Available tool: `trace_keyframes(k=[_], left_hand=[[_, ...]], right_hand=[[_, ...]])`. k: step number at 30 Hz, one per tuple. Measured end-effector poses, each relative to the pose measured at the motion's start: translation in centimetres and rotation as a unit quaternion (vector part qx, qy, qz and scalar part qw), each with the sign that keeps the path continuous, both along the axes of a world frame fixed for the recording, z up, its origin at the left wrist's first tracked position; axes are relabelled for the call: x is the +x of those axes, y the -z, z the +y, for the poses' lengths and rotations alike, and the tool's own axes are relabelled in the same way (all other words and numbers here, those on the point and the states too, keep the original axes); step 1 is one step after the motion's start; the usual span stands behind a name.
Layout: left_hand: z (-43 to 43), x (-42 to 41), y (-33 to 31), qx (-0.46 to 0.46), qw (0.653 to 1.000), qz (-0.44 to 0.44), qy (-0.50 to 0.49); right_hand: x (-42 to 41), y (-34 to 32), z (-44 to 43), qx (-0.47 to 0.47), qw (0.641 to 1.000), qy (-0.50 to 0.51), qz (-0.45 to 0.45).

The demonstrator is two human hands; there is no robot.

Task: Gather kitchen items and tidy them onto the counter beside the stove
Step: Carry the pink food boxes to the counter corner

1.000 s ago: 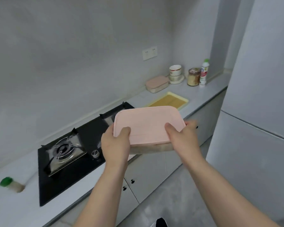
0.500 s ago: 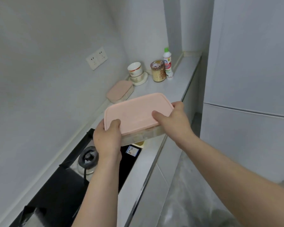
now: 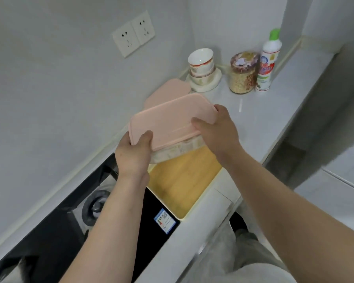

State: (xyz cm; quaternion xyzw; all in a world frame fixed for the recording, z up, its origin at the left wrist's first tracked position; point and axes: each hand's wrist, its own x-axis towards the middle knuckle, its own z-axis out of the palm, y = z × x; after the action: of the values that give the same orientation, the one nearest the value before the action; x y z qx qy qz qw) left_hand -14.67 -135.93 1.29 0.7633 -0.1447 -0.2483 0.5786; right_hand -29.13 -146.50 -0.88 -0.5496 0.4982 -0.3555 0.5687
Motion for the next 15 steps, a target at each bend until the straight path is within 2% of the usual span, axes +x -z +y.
trace_keyframes(k=[7,15], left_hand=[[-10.3,2.6,2.3,-0.002,0.992,0.113,-0.047],[-18.9,8.4,3.7,0.013,0.989,0.140,-0.049]], right_hand=[[5.9,2.5,-13.6,0.018,0.997,-0.068,0.021],[13.7,3.9,-26.0,-0.050,0.983,-0.152,0.090]])
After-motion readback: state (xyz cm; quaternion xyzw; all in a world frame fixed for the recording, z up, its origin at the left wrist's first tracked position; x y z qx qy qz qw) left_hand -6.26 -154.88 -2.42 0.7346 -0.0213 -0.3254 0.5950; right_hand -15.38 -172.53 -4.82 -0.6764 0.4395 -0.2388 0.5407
